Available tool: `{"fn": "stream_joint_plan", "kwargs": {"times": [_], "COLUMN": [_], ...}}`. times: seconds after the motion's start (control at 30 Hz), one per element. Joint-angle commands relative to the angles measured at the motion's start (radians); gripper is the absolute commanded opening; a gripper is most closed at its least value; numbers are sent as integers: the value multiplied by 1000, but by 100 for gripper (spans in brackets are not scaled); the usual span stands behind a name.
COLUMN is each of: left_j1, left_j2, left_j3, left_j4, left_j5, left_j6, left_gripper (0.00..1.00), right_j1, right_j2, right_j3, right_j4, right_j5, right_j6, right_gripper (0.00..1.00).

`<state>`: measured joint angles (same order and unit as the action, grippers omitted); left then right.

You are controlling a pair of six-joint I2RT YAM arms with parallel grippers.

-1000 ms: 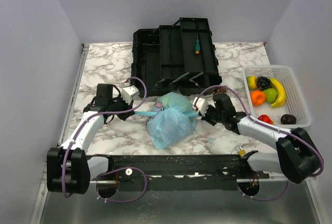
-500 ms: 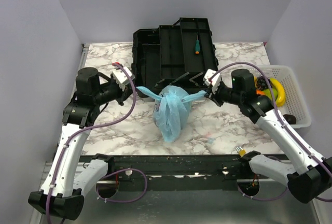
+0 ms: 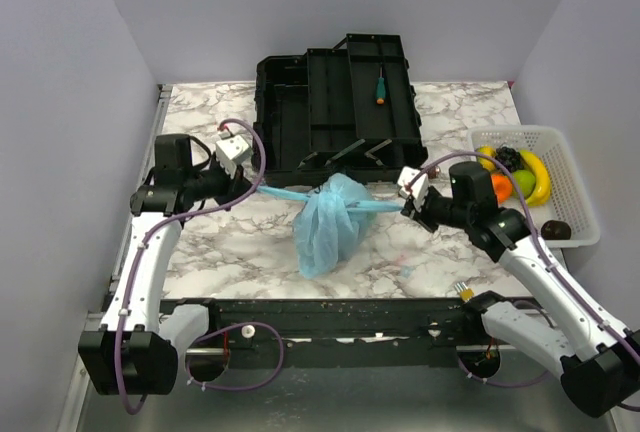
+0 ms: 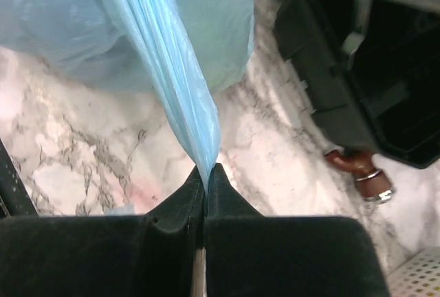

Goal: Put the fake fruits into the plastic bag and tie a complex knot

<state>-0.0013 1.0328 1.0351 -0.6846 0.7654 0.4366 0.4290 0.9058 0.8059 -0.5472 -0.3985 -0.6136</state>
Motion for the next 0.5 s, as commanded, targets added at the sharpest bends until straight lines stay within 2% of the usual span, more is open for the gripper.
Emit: {"fn": "stream_joint_plan", "kwargs": {"times": [0.0,0.2,0.33,0.4,0.43,0.47], "left_j1": [68,33,30,29,29,29], "left_j2": [4,25,-1,-8,-8,-8], "left_j3": [-133,-246,-266,-251,-231,-214], "left_j4": [49,140,164,145,125,101], "left_j5": [-150,-169,-164,-151,-136,-121], "left_j6": [180,160,105,96,92,86], "left_gripper": [0,0,0,0,3,16], "right_j1": [-57,-56,-56,-56,-56,-57], "right_j2": [-10,105,173,185,191,195], "right_j3": [-136,-166,-104,-72,-53,-32], "right_j4": [-66,60,68,36,7,-25], "right_j5": [123,91,106,63,32,0], "right_j6": [-68,-34,11,15,8,1], "right_gripper": [1,1,1,1,2,12]}}
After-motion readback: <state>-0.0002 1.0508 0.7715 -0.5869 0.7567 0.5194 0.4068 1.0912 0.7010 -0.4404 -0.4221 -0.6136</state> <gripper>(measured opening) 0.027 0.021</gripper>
